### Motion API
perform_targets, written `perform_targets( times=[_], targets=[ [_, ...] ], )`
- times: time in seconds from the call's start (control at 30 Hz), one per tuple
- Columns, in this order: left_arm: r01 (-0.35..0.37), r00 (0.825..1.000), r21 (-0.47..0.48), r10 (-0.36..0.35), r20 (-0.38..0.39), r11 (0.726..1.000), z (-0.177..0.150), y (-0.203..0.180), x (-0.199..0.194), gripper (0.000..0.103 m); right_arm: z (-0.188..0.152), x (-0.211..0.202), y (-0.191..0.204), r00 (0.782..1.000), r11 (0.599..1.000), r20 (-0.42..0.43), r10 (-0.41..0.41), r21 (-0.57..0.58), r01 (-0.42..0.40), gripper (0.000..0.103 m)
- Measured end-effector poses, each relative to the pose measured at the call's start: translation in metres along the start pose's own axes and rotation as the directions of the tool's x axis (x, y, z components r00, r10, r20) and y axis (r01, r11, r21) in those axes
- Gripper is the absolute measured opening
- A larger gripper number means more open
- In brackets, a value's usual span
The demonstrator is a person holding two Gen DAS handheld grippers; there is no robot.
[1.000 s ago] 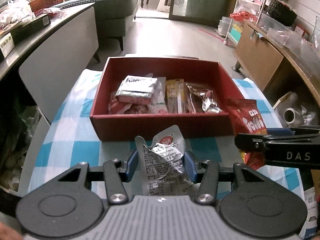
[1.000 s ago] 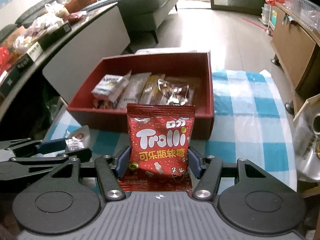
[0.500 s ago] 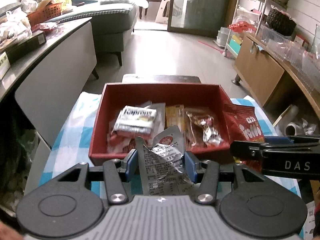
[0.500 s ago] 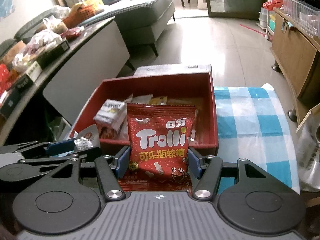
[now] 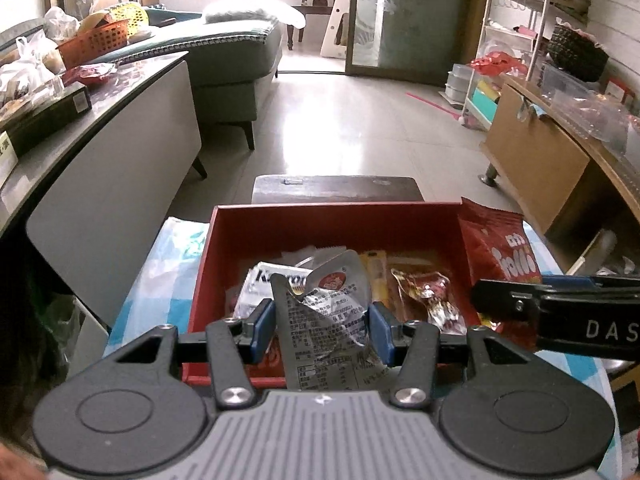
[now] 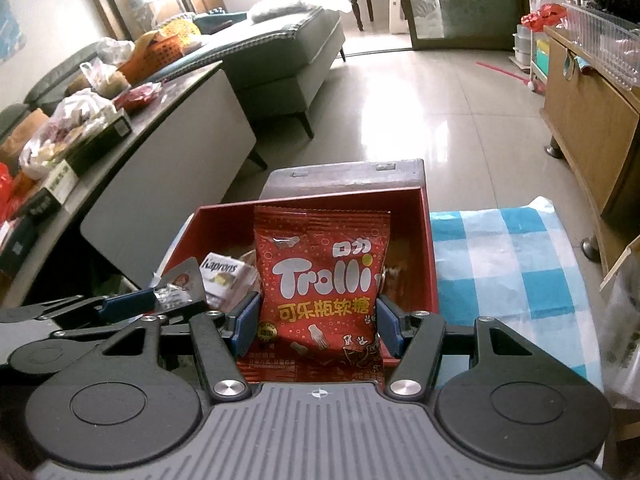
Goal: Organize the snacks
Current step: 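Lower both items into the red tray and open both tools, then withdraw both open tools from the filled tray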
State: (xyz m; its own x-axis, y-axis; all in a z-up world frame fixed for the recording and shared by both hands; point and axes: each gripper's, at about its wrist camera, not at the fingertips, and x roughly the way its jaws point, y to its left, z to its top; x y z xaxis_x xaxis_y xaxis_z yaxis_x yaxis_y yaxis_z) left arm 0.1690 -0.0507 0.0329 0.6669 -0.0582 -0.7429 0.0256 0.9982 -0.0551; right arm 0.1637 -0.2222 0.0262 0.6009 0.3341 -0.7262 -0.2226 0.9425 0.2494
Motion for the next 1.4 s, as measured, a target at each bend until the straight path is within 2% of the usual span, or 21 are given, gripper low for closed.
perform_targets(
  times=[0.67, 0.8, 0.87, 0.97, 1.2, 1.27, 1.4],
  targets=[
    [-0.044, 0.998, 0.033, 0.046, -0.036, 0.998, 0.017, -0.006, 0.049, 0.045, 0.012, 0.043, -0.017, 0.998, 0.999, -0.052, -0.04, 0.029, 0.042, 0.068],
    [-0.059, 0.997, 0.048, 0.061, -0.055, 0.997, 0.014, -0.009, 0.057, 0.046, 0.013, 0.05, -0.017, 0.997, 0.998, -0.064, -0.053, 0.02, 0.054, 0.07],
    [-0.069, 0.996, 0.06, 0.072, -0.061, 0.996, 0.014, -0.01, 0.059, 0.046, 0.012, 0.052, -0.017, 0.996, 0.998, -0.068, -0.055, 0.02, 0.057, 0.075],
    [-0.071, 0.995, 0.062, 0.075, -0.064, 0.996, 0.014, -0.01, 0.058, 0.052, 0.011, 0.052, -0.016, 0.996, 0.998, -0.075, -0.055, 0.015, 0.056, 0.077],
    [-0.08, 0.995, 0.05, 0.083, -0.06, 0.996, 0.012, -0.006, 0.046, 0.057, 0.008, 0.04, -0.011, 0.997, 0.998, -0.05, -0.06, 0.017, 0.06, 0.078],
    [-0.075, 0.995, 0.045, 0.077, -0.06, 0.996, 0.01, -0.004, 0.039, 0.063, 0.006, 0.033, -0.008, 0.998, 0.998, -0.033, -0.06, 0.022, 0.061, 0.079],
    [-0.068, 0.996, 0.043, 0.07, -0.047, 0.997, 0.003, 0.0, 0.021, 0.064, -0.003, 0.017, 0.002, 0.999, 0.999, -0.019, -0.048, 0.023, 0.049, 0.08]
  ],
)
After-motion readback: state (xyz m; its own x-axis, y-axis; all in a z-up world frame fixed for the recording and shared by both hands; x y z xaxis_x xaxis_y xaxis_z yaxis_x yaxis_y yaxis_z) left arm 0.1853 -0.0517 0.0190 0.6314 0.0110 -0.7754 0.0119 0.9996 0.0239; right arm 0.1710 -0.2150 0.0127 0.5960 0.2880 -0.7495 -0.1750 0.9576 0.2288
